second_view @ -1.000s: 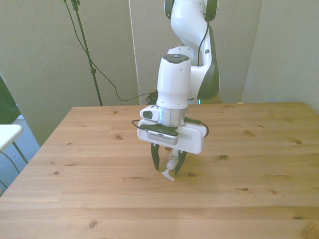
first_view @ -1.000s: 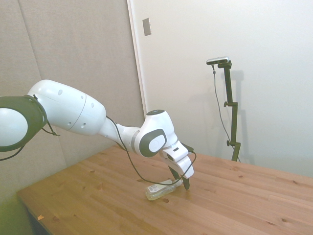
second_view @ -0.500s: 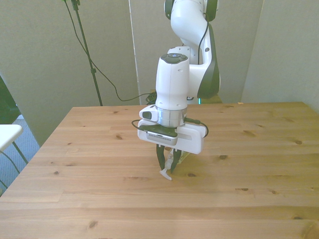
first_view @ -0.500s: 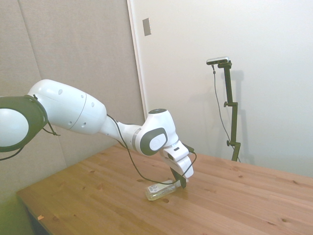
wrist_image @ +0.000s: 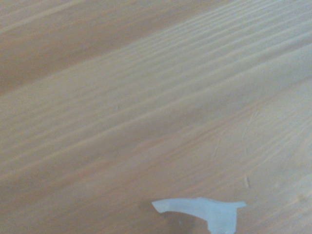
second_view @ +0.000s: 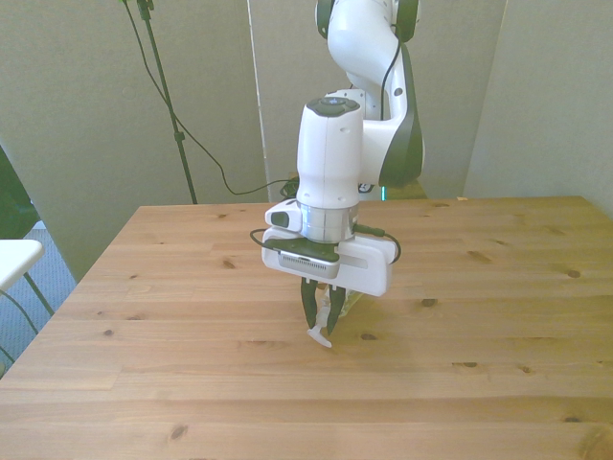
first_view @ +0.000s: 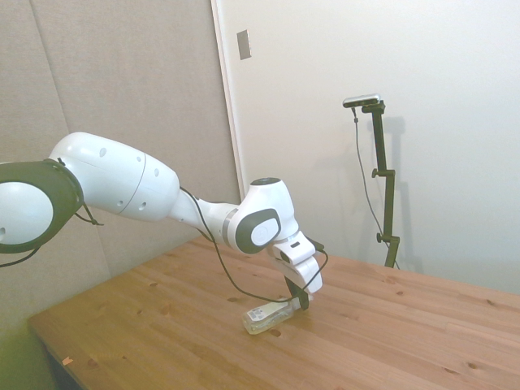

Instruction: Stand the sanitizer

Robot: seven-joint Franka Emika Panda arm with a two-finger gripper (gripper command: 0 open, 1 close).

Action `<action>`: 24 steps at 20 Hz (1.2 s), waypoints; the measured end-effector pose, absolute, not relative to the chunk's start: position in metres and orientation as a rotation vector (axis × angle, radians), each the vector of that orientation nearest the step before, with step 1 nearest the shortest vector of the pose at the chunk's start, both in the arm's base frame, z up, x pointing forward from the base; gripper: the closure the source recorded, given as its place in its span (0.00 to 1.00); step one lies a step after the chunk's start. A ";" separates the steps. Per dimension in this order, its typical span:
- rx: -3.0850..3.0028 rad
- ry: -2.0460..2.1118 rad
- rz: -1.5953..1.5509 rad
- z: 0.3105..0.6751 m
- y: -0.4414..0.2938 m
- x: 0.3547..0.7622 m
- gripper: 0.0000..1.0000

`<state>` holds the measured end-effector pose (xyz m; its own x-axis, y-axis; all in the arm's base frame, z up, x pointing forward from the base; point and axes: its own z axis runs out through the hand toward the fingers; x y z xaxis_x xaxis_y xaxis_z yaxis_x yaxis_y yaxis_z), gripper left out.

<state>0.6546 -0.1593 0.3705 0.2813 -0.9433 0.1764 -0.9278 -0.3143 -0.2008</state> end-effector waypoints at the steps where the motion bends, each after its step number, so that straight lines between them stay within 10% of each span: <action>1: -2.446 1.798 -0.458 0.383 -0.162 0.655 1.00; 10: -2.256 1.751 -0.941 0.470 -0.142 0.634 1.00; 24: -2.087 1.786 -1.240 0.448 -0.097 0.646 1.00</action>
<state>0.6463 -0.0970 0.4483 -0.0365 -0.8700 0.4916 -0.7648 -0.2923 -0.5741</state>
